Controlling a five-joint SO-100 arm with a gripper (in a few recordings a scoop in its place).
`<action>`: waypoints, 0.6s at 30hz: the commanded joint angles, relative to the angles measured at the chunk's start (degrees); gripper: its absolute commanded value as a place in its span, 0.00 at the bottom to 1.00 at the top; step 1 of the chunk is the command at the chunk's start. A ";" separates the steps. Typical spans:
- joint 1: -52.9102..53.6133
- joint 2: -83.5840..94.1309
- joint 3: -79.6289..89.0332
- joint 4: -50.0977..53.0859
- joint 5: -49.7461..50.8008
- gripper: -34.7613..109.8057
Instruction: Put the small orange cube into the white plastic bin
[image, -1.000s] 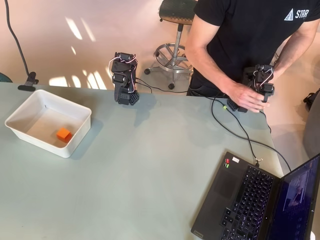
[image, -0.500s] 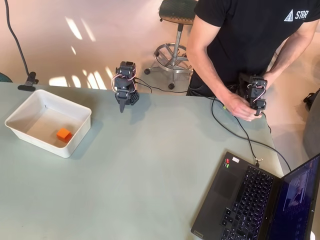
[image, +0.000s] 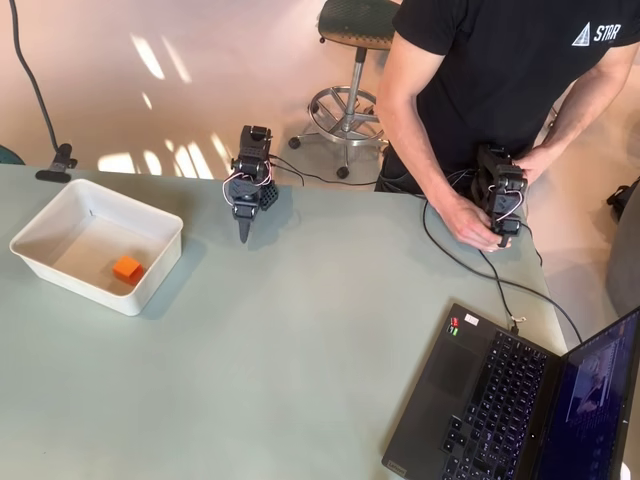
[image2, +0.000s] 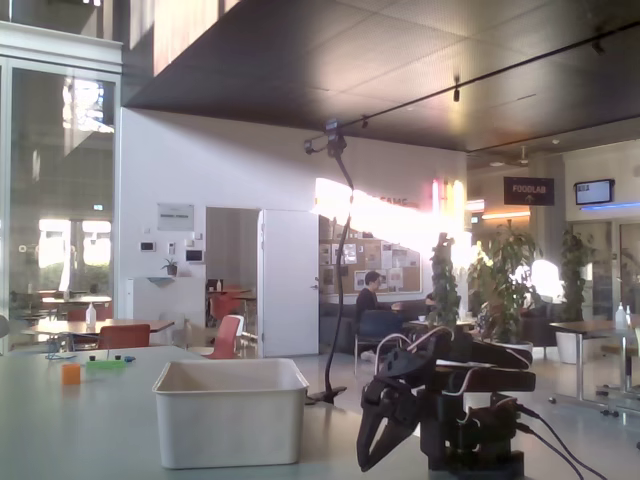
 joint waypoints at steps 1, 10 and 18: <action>0.35 -0.18 0.00 -0.62 -0.09 0.22; 0.35 -0.18 0.00 0.09 -0.53 0.22; 0.35 -0.18 0.00 0.18 -0.53 0.22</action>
